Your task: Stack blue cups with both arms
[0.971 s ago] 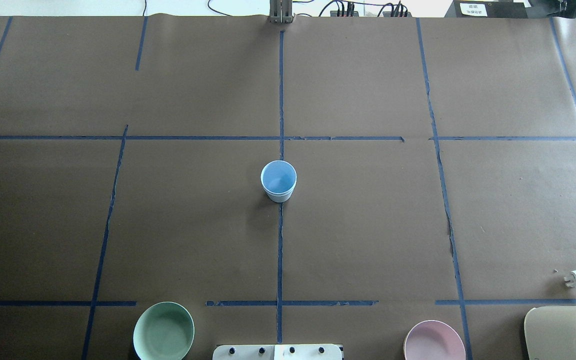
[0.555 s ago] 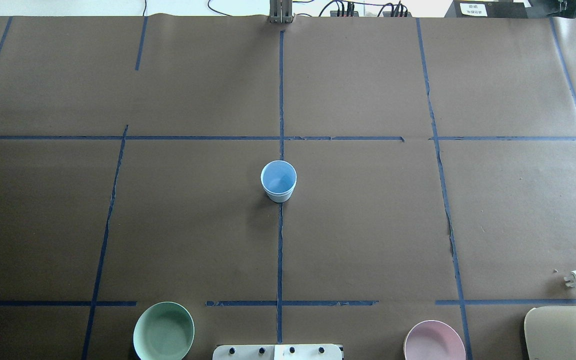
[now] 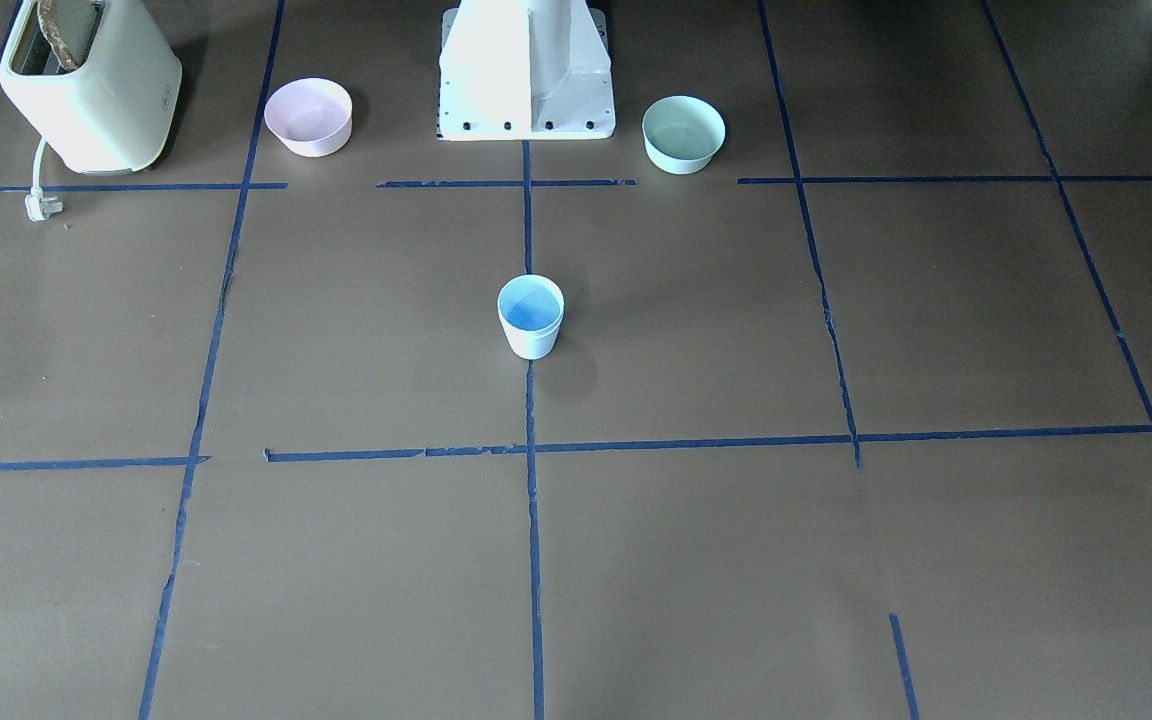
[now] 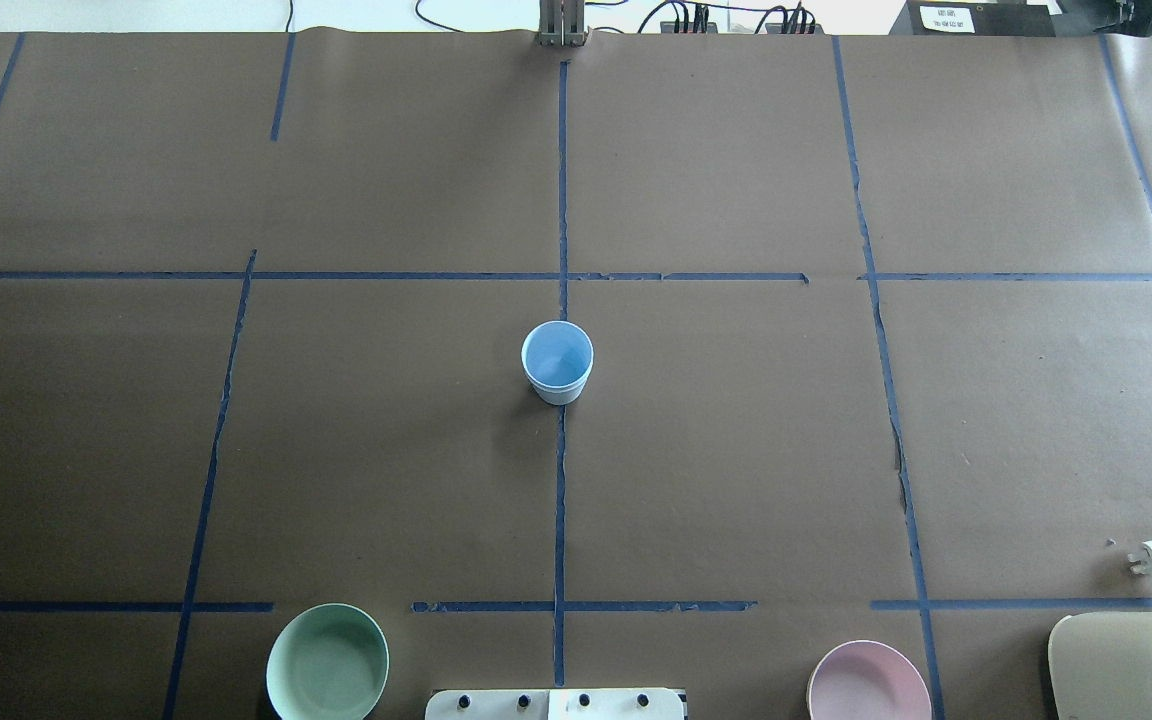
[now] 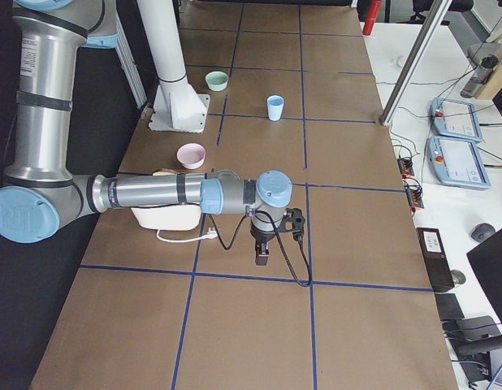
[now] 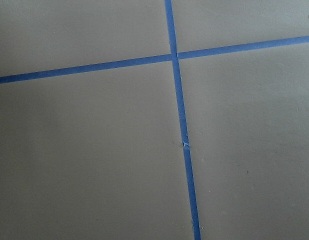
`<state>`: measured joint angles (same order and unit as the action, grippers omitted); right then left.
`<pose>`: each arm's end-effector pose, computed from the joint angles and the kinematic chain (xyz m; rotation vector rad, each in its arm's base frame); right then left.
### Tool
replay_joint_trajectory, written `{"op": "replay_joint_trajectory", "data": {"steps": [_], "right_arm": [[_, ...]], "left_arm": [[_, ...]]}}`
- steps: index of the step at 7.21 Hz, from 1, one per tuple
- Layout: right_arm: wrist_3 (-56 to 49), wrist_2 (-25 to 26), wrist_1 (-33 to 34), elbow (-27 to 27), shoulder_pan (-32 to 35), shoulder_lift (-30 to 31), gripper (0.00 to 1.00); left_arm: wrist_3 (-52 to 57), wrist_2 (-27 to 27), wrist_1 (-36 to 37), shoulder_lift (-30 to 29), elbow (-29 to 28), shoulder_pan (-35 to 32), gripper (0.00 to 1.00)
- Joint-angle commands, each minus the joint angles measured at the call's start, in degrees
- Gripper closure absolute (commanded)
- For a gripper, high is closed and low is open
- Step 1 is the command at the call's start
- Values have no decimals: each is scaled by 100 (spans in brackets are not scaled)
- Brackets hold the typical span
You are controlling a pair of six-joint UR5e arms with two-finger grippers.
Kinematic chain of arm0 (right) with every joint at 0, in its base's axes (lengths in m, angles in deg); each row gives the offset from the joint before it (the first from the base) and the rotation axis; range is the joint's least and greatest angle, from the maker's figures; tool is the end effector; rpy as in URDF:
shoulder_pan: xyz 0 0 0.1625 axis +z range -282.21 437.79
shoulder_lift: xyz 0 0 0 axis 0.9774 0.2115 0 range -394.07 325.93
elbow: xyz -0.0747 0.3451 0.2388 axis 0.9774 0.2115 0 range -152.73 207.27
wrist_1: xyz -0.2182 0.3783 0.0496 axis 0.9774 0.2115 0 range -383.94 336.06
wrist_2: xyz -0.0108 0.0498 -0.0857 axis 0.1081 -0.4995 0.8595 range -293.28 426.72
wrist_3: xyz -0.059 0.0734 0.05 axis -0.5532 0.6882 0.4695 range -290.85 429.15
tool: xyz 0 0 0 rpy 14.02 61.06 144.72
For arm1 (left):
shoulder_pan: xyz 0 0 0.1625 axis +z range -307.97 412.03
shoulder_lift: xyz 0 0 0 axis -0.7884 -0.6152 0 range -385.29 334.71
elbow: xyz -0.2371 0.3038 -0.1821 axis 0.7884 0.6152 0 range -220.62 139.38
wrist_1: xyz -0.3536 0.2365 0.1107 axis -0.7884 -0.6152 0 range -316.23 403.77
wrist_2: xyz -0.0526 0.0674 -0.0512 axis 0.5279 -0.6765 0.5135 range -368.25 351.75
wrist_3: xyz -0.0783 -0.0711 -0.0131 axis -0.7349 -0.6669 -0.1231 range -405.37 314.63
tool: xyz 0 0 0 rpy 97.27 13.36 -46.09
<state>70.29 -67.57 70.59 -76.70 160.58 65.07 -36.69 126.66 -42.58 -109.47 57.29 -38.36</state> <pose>0.0019 -0.4536 0.6239 -0.0513 -0.7718 -0.1026 -0.0613 -0.4725 0.6495 0.0364 0.7839 0.1265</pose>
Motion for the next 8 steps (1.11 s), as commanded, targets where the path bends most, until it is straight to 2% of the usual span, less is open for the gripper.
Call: {"op": "replay_joint_trajectory", "data": {"steps": [1, 8], "right_arm": [[0, -9, -5, -9, 0, 0, 0], [-9, -35, -5, -26, 0, 0, 0]], "left_arm": [[2, 0, 13, 6, 0, -5, 0], [2, 0, -40, 155, 9, 4, 0]]}}
